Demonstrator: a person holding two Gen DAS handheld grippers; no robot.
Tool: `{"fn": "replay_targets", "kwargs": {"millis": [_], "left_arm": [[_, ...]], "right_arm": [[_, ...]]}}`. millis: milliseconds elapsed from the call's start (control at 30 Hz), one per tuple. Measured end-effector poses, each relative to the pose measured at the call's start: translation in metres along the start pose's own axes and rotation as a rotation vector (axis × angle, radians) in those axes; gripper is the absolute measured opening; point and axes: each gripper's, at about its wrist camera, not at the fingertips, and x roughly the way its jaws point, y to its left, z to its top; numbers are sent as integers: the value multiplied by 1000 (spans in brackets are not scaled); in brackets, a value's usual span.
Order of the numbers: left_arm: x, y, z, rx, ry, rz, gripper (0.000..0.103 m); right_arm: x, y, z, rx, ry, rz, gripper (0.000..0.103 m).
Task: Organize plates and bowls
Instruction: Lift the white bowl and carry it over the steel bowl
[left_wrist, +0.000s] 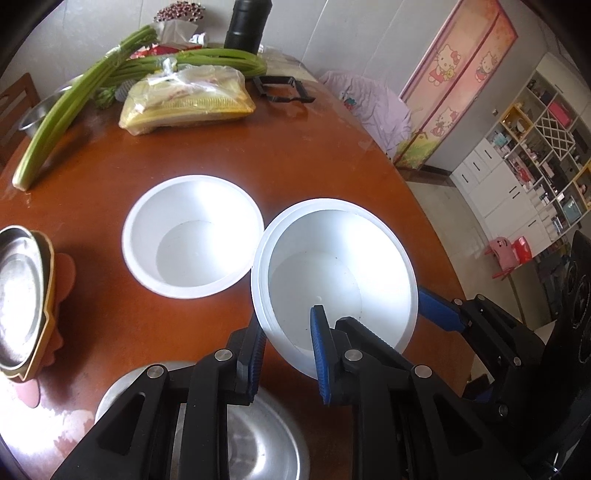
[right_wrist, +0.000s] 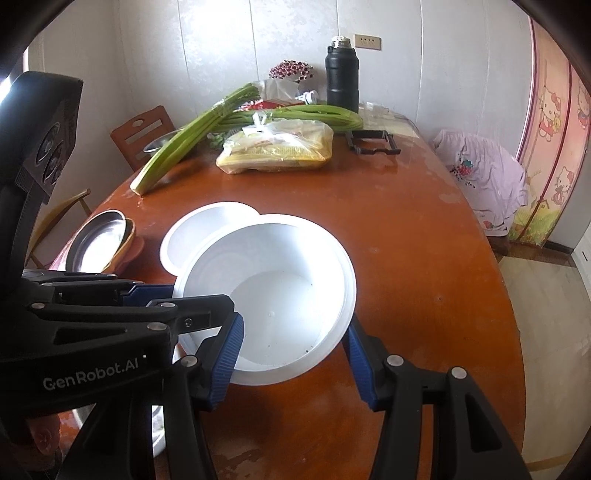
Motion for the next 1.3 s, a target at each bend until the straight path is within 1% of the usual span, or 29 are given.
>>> {"fn": "replay_targets", "kwargs": {"millis": [467, 733, 1000, 1300], "left_arm": [[-47, 33, -32, -24, -65, -7, 24], [-71, 57, -55, -44, -94, -4, 24], [-79, 73, -74, -66, -97, 1, 24], [-74, 76, -84, -65, -83, 1, 24]], "right_arm": [[-26, 55, -7, -58, -34, -3, 55], [-34, 90, -13, -90, -44, 15, 55], [-34, 117, -23, -123, -28, 26, 55], [-29, 122, -32, -130, -6, 25, 55]]}}
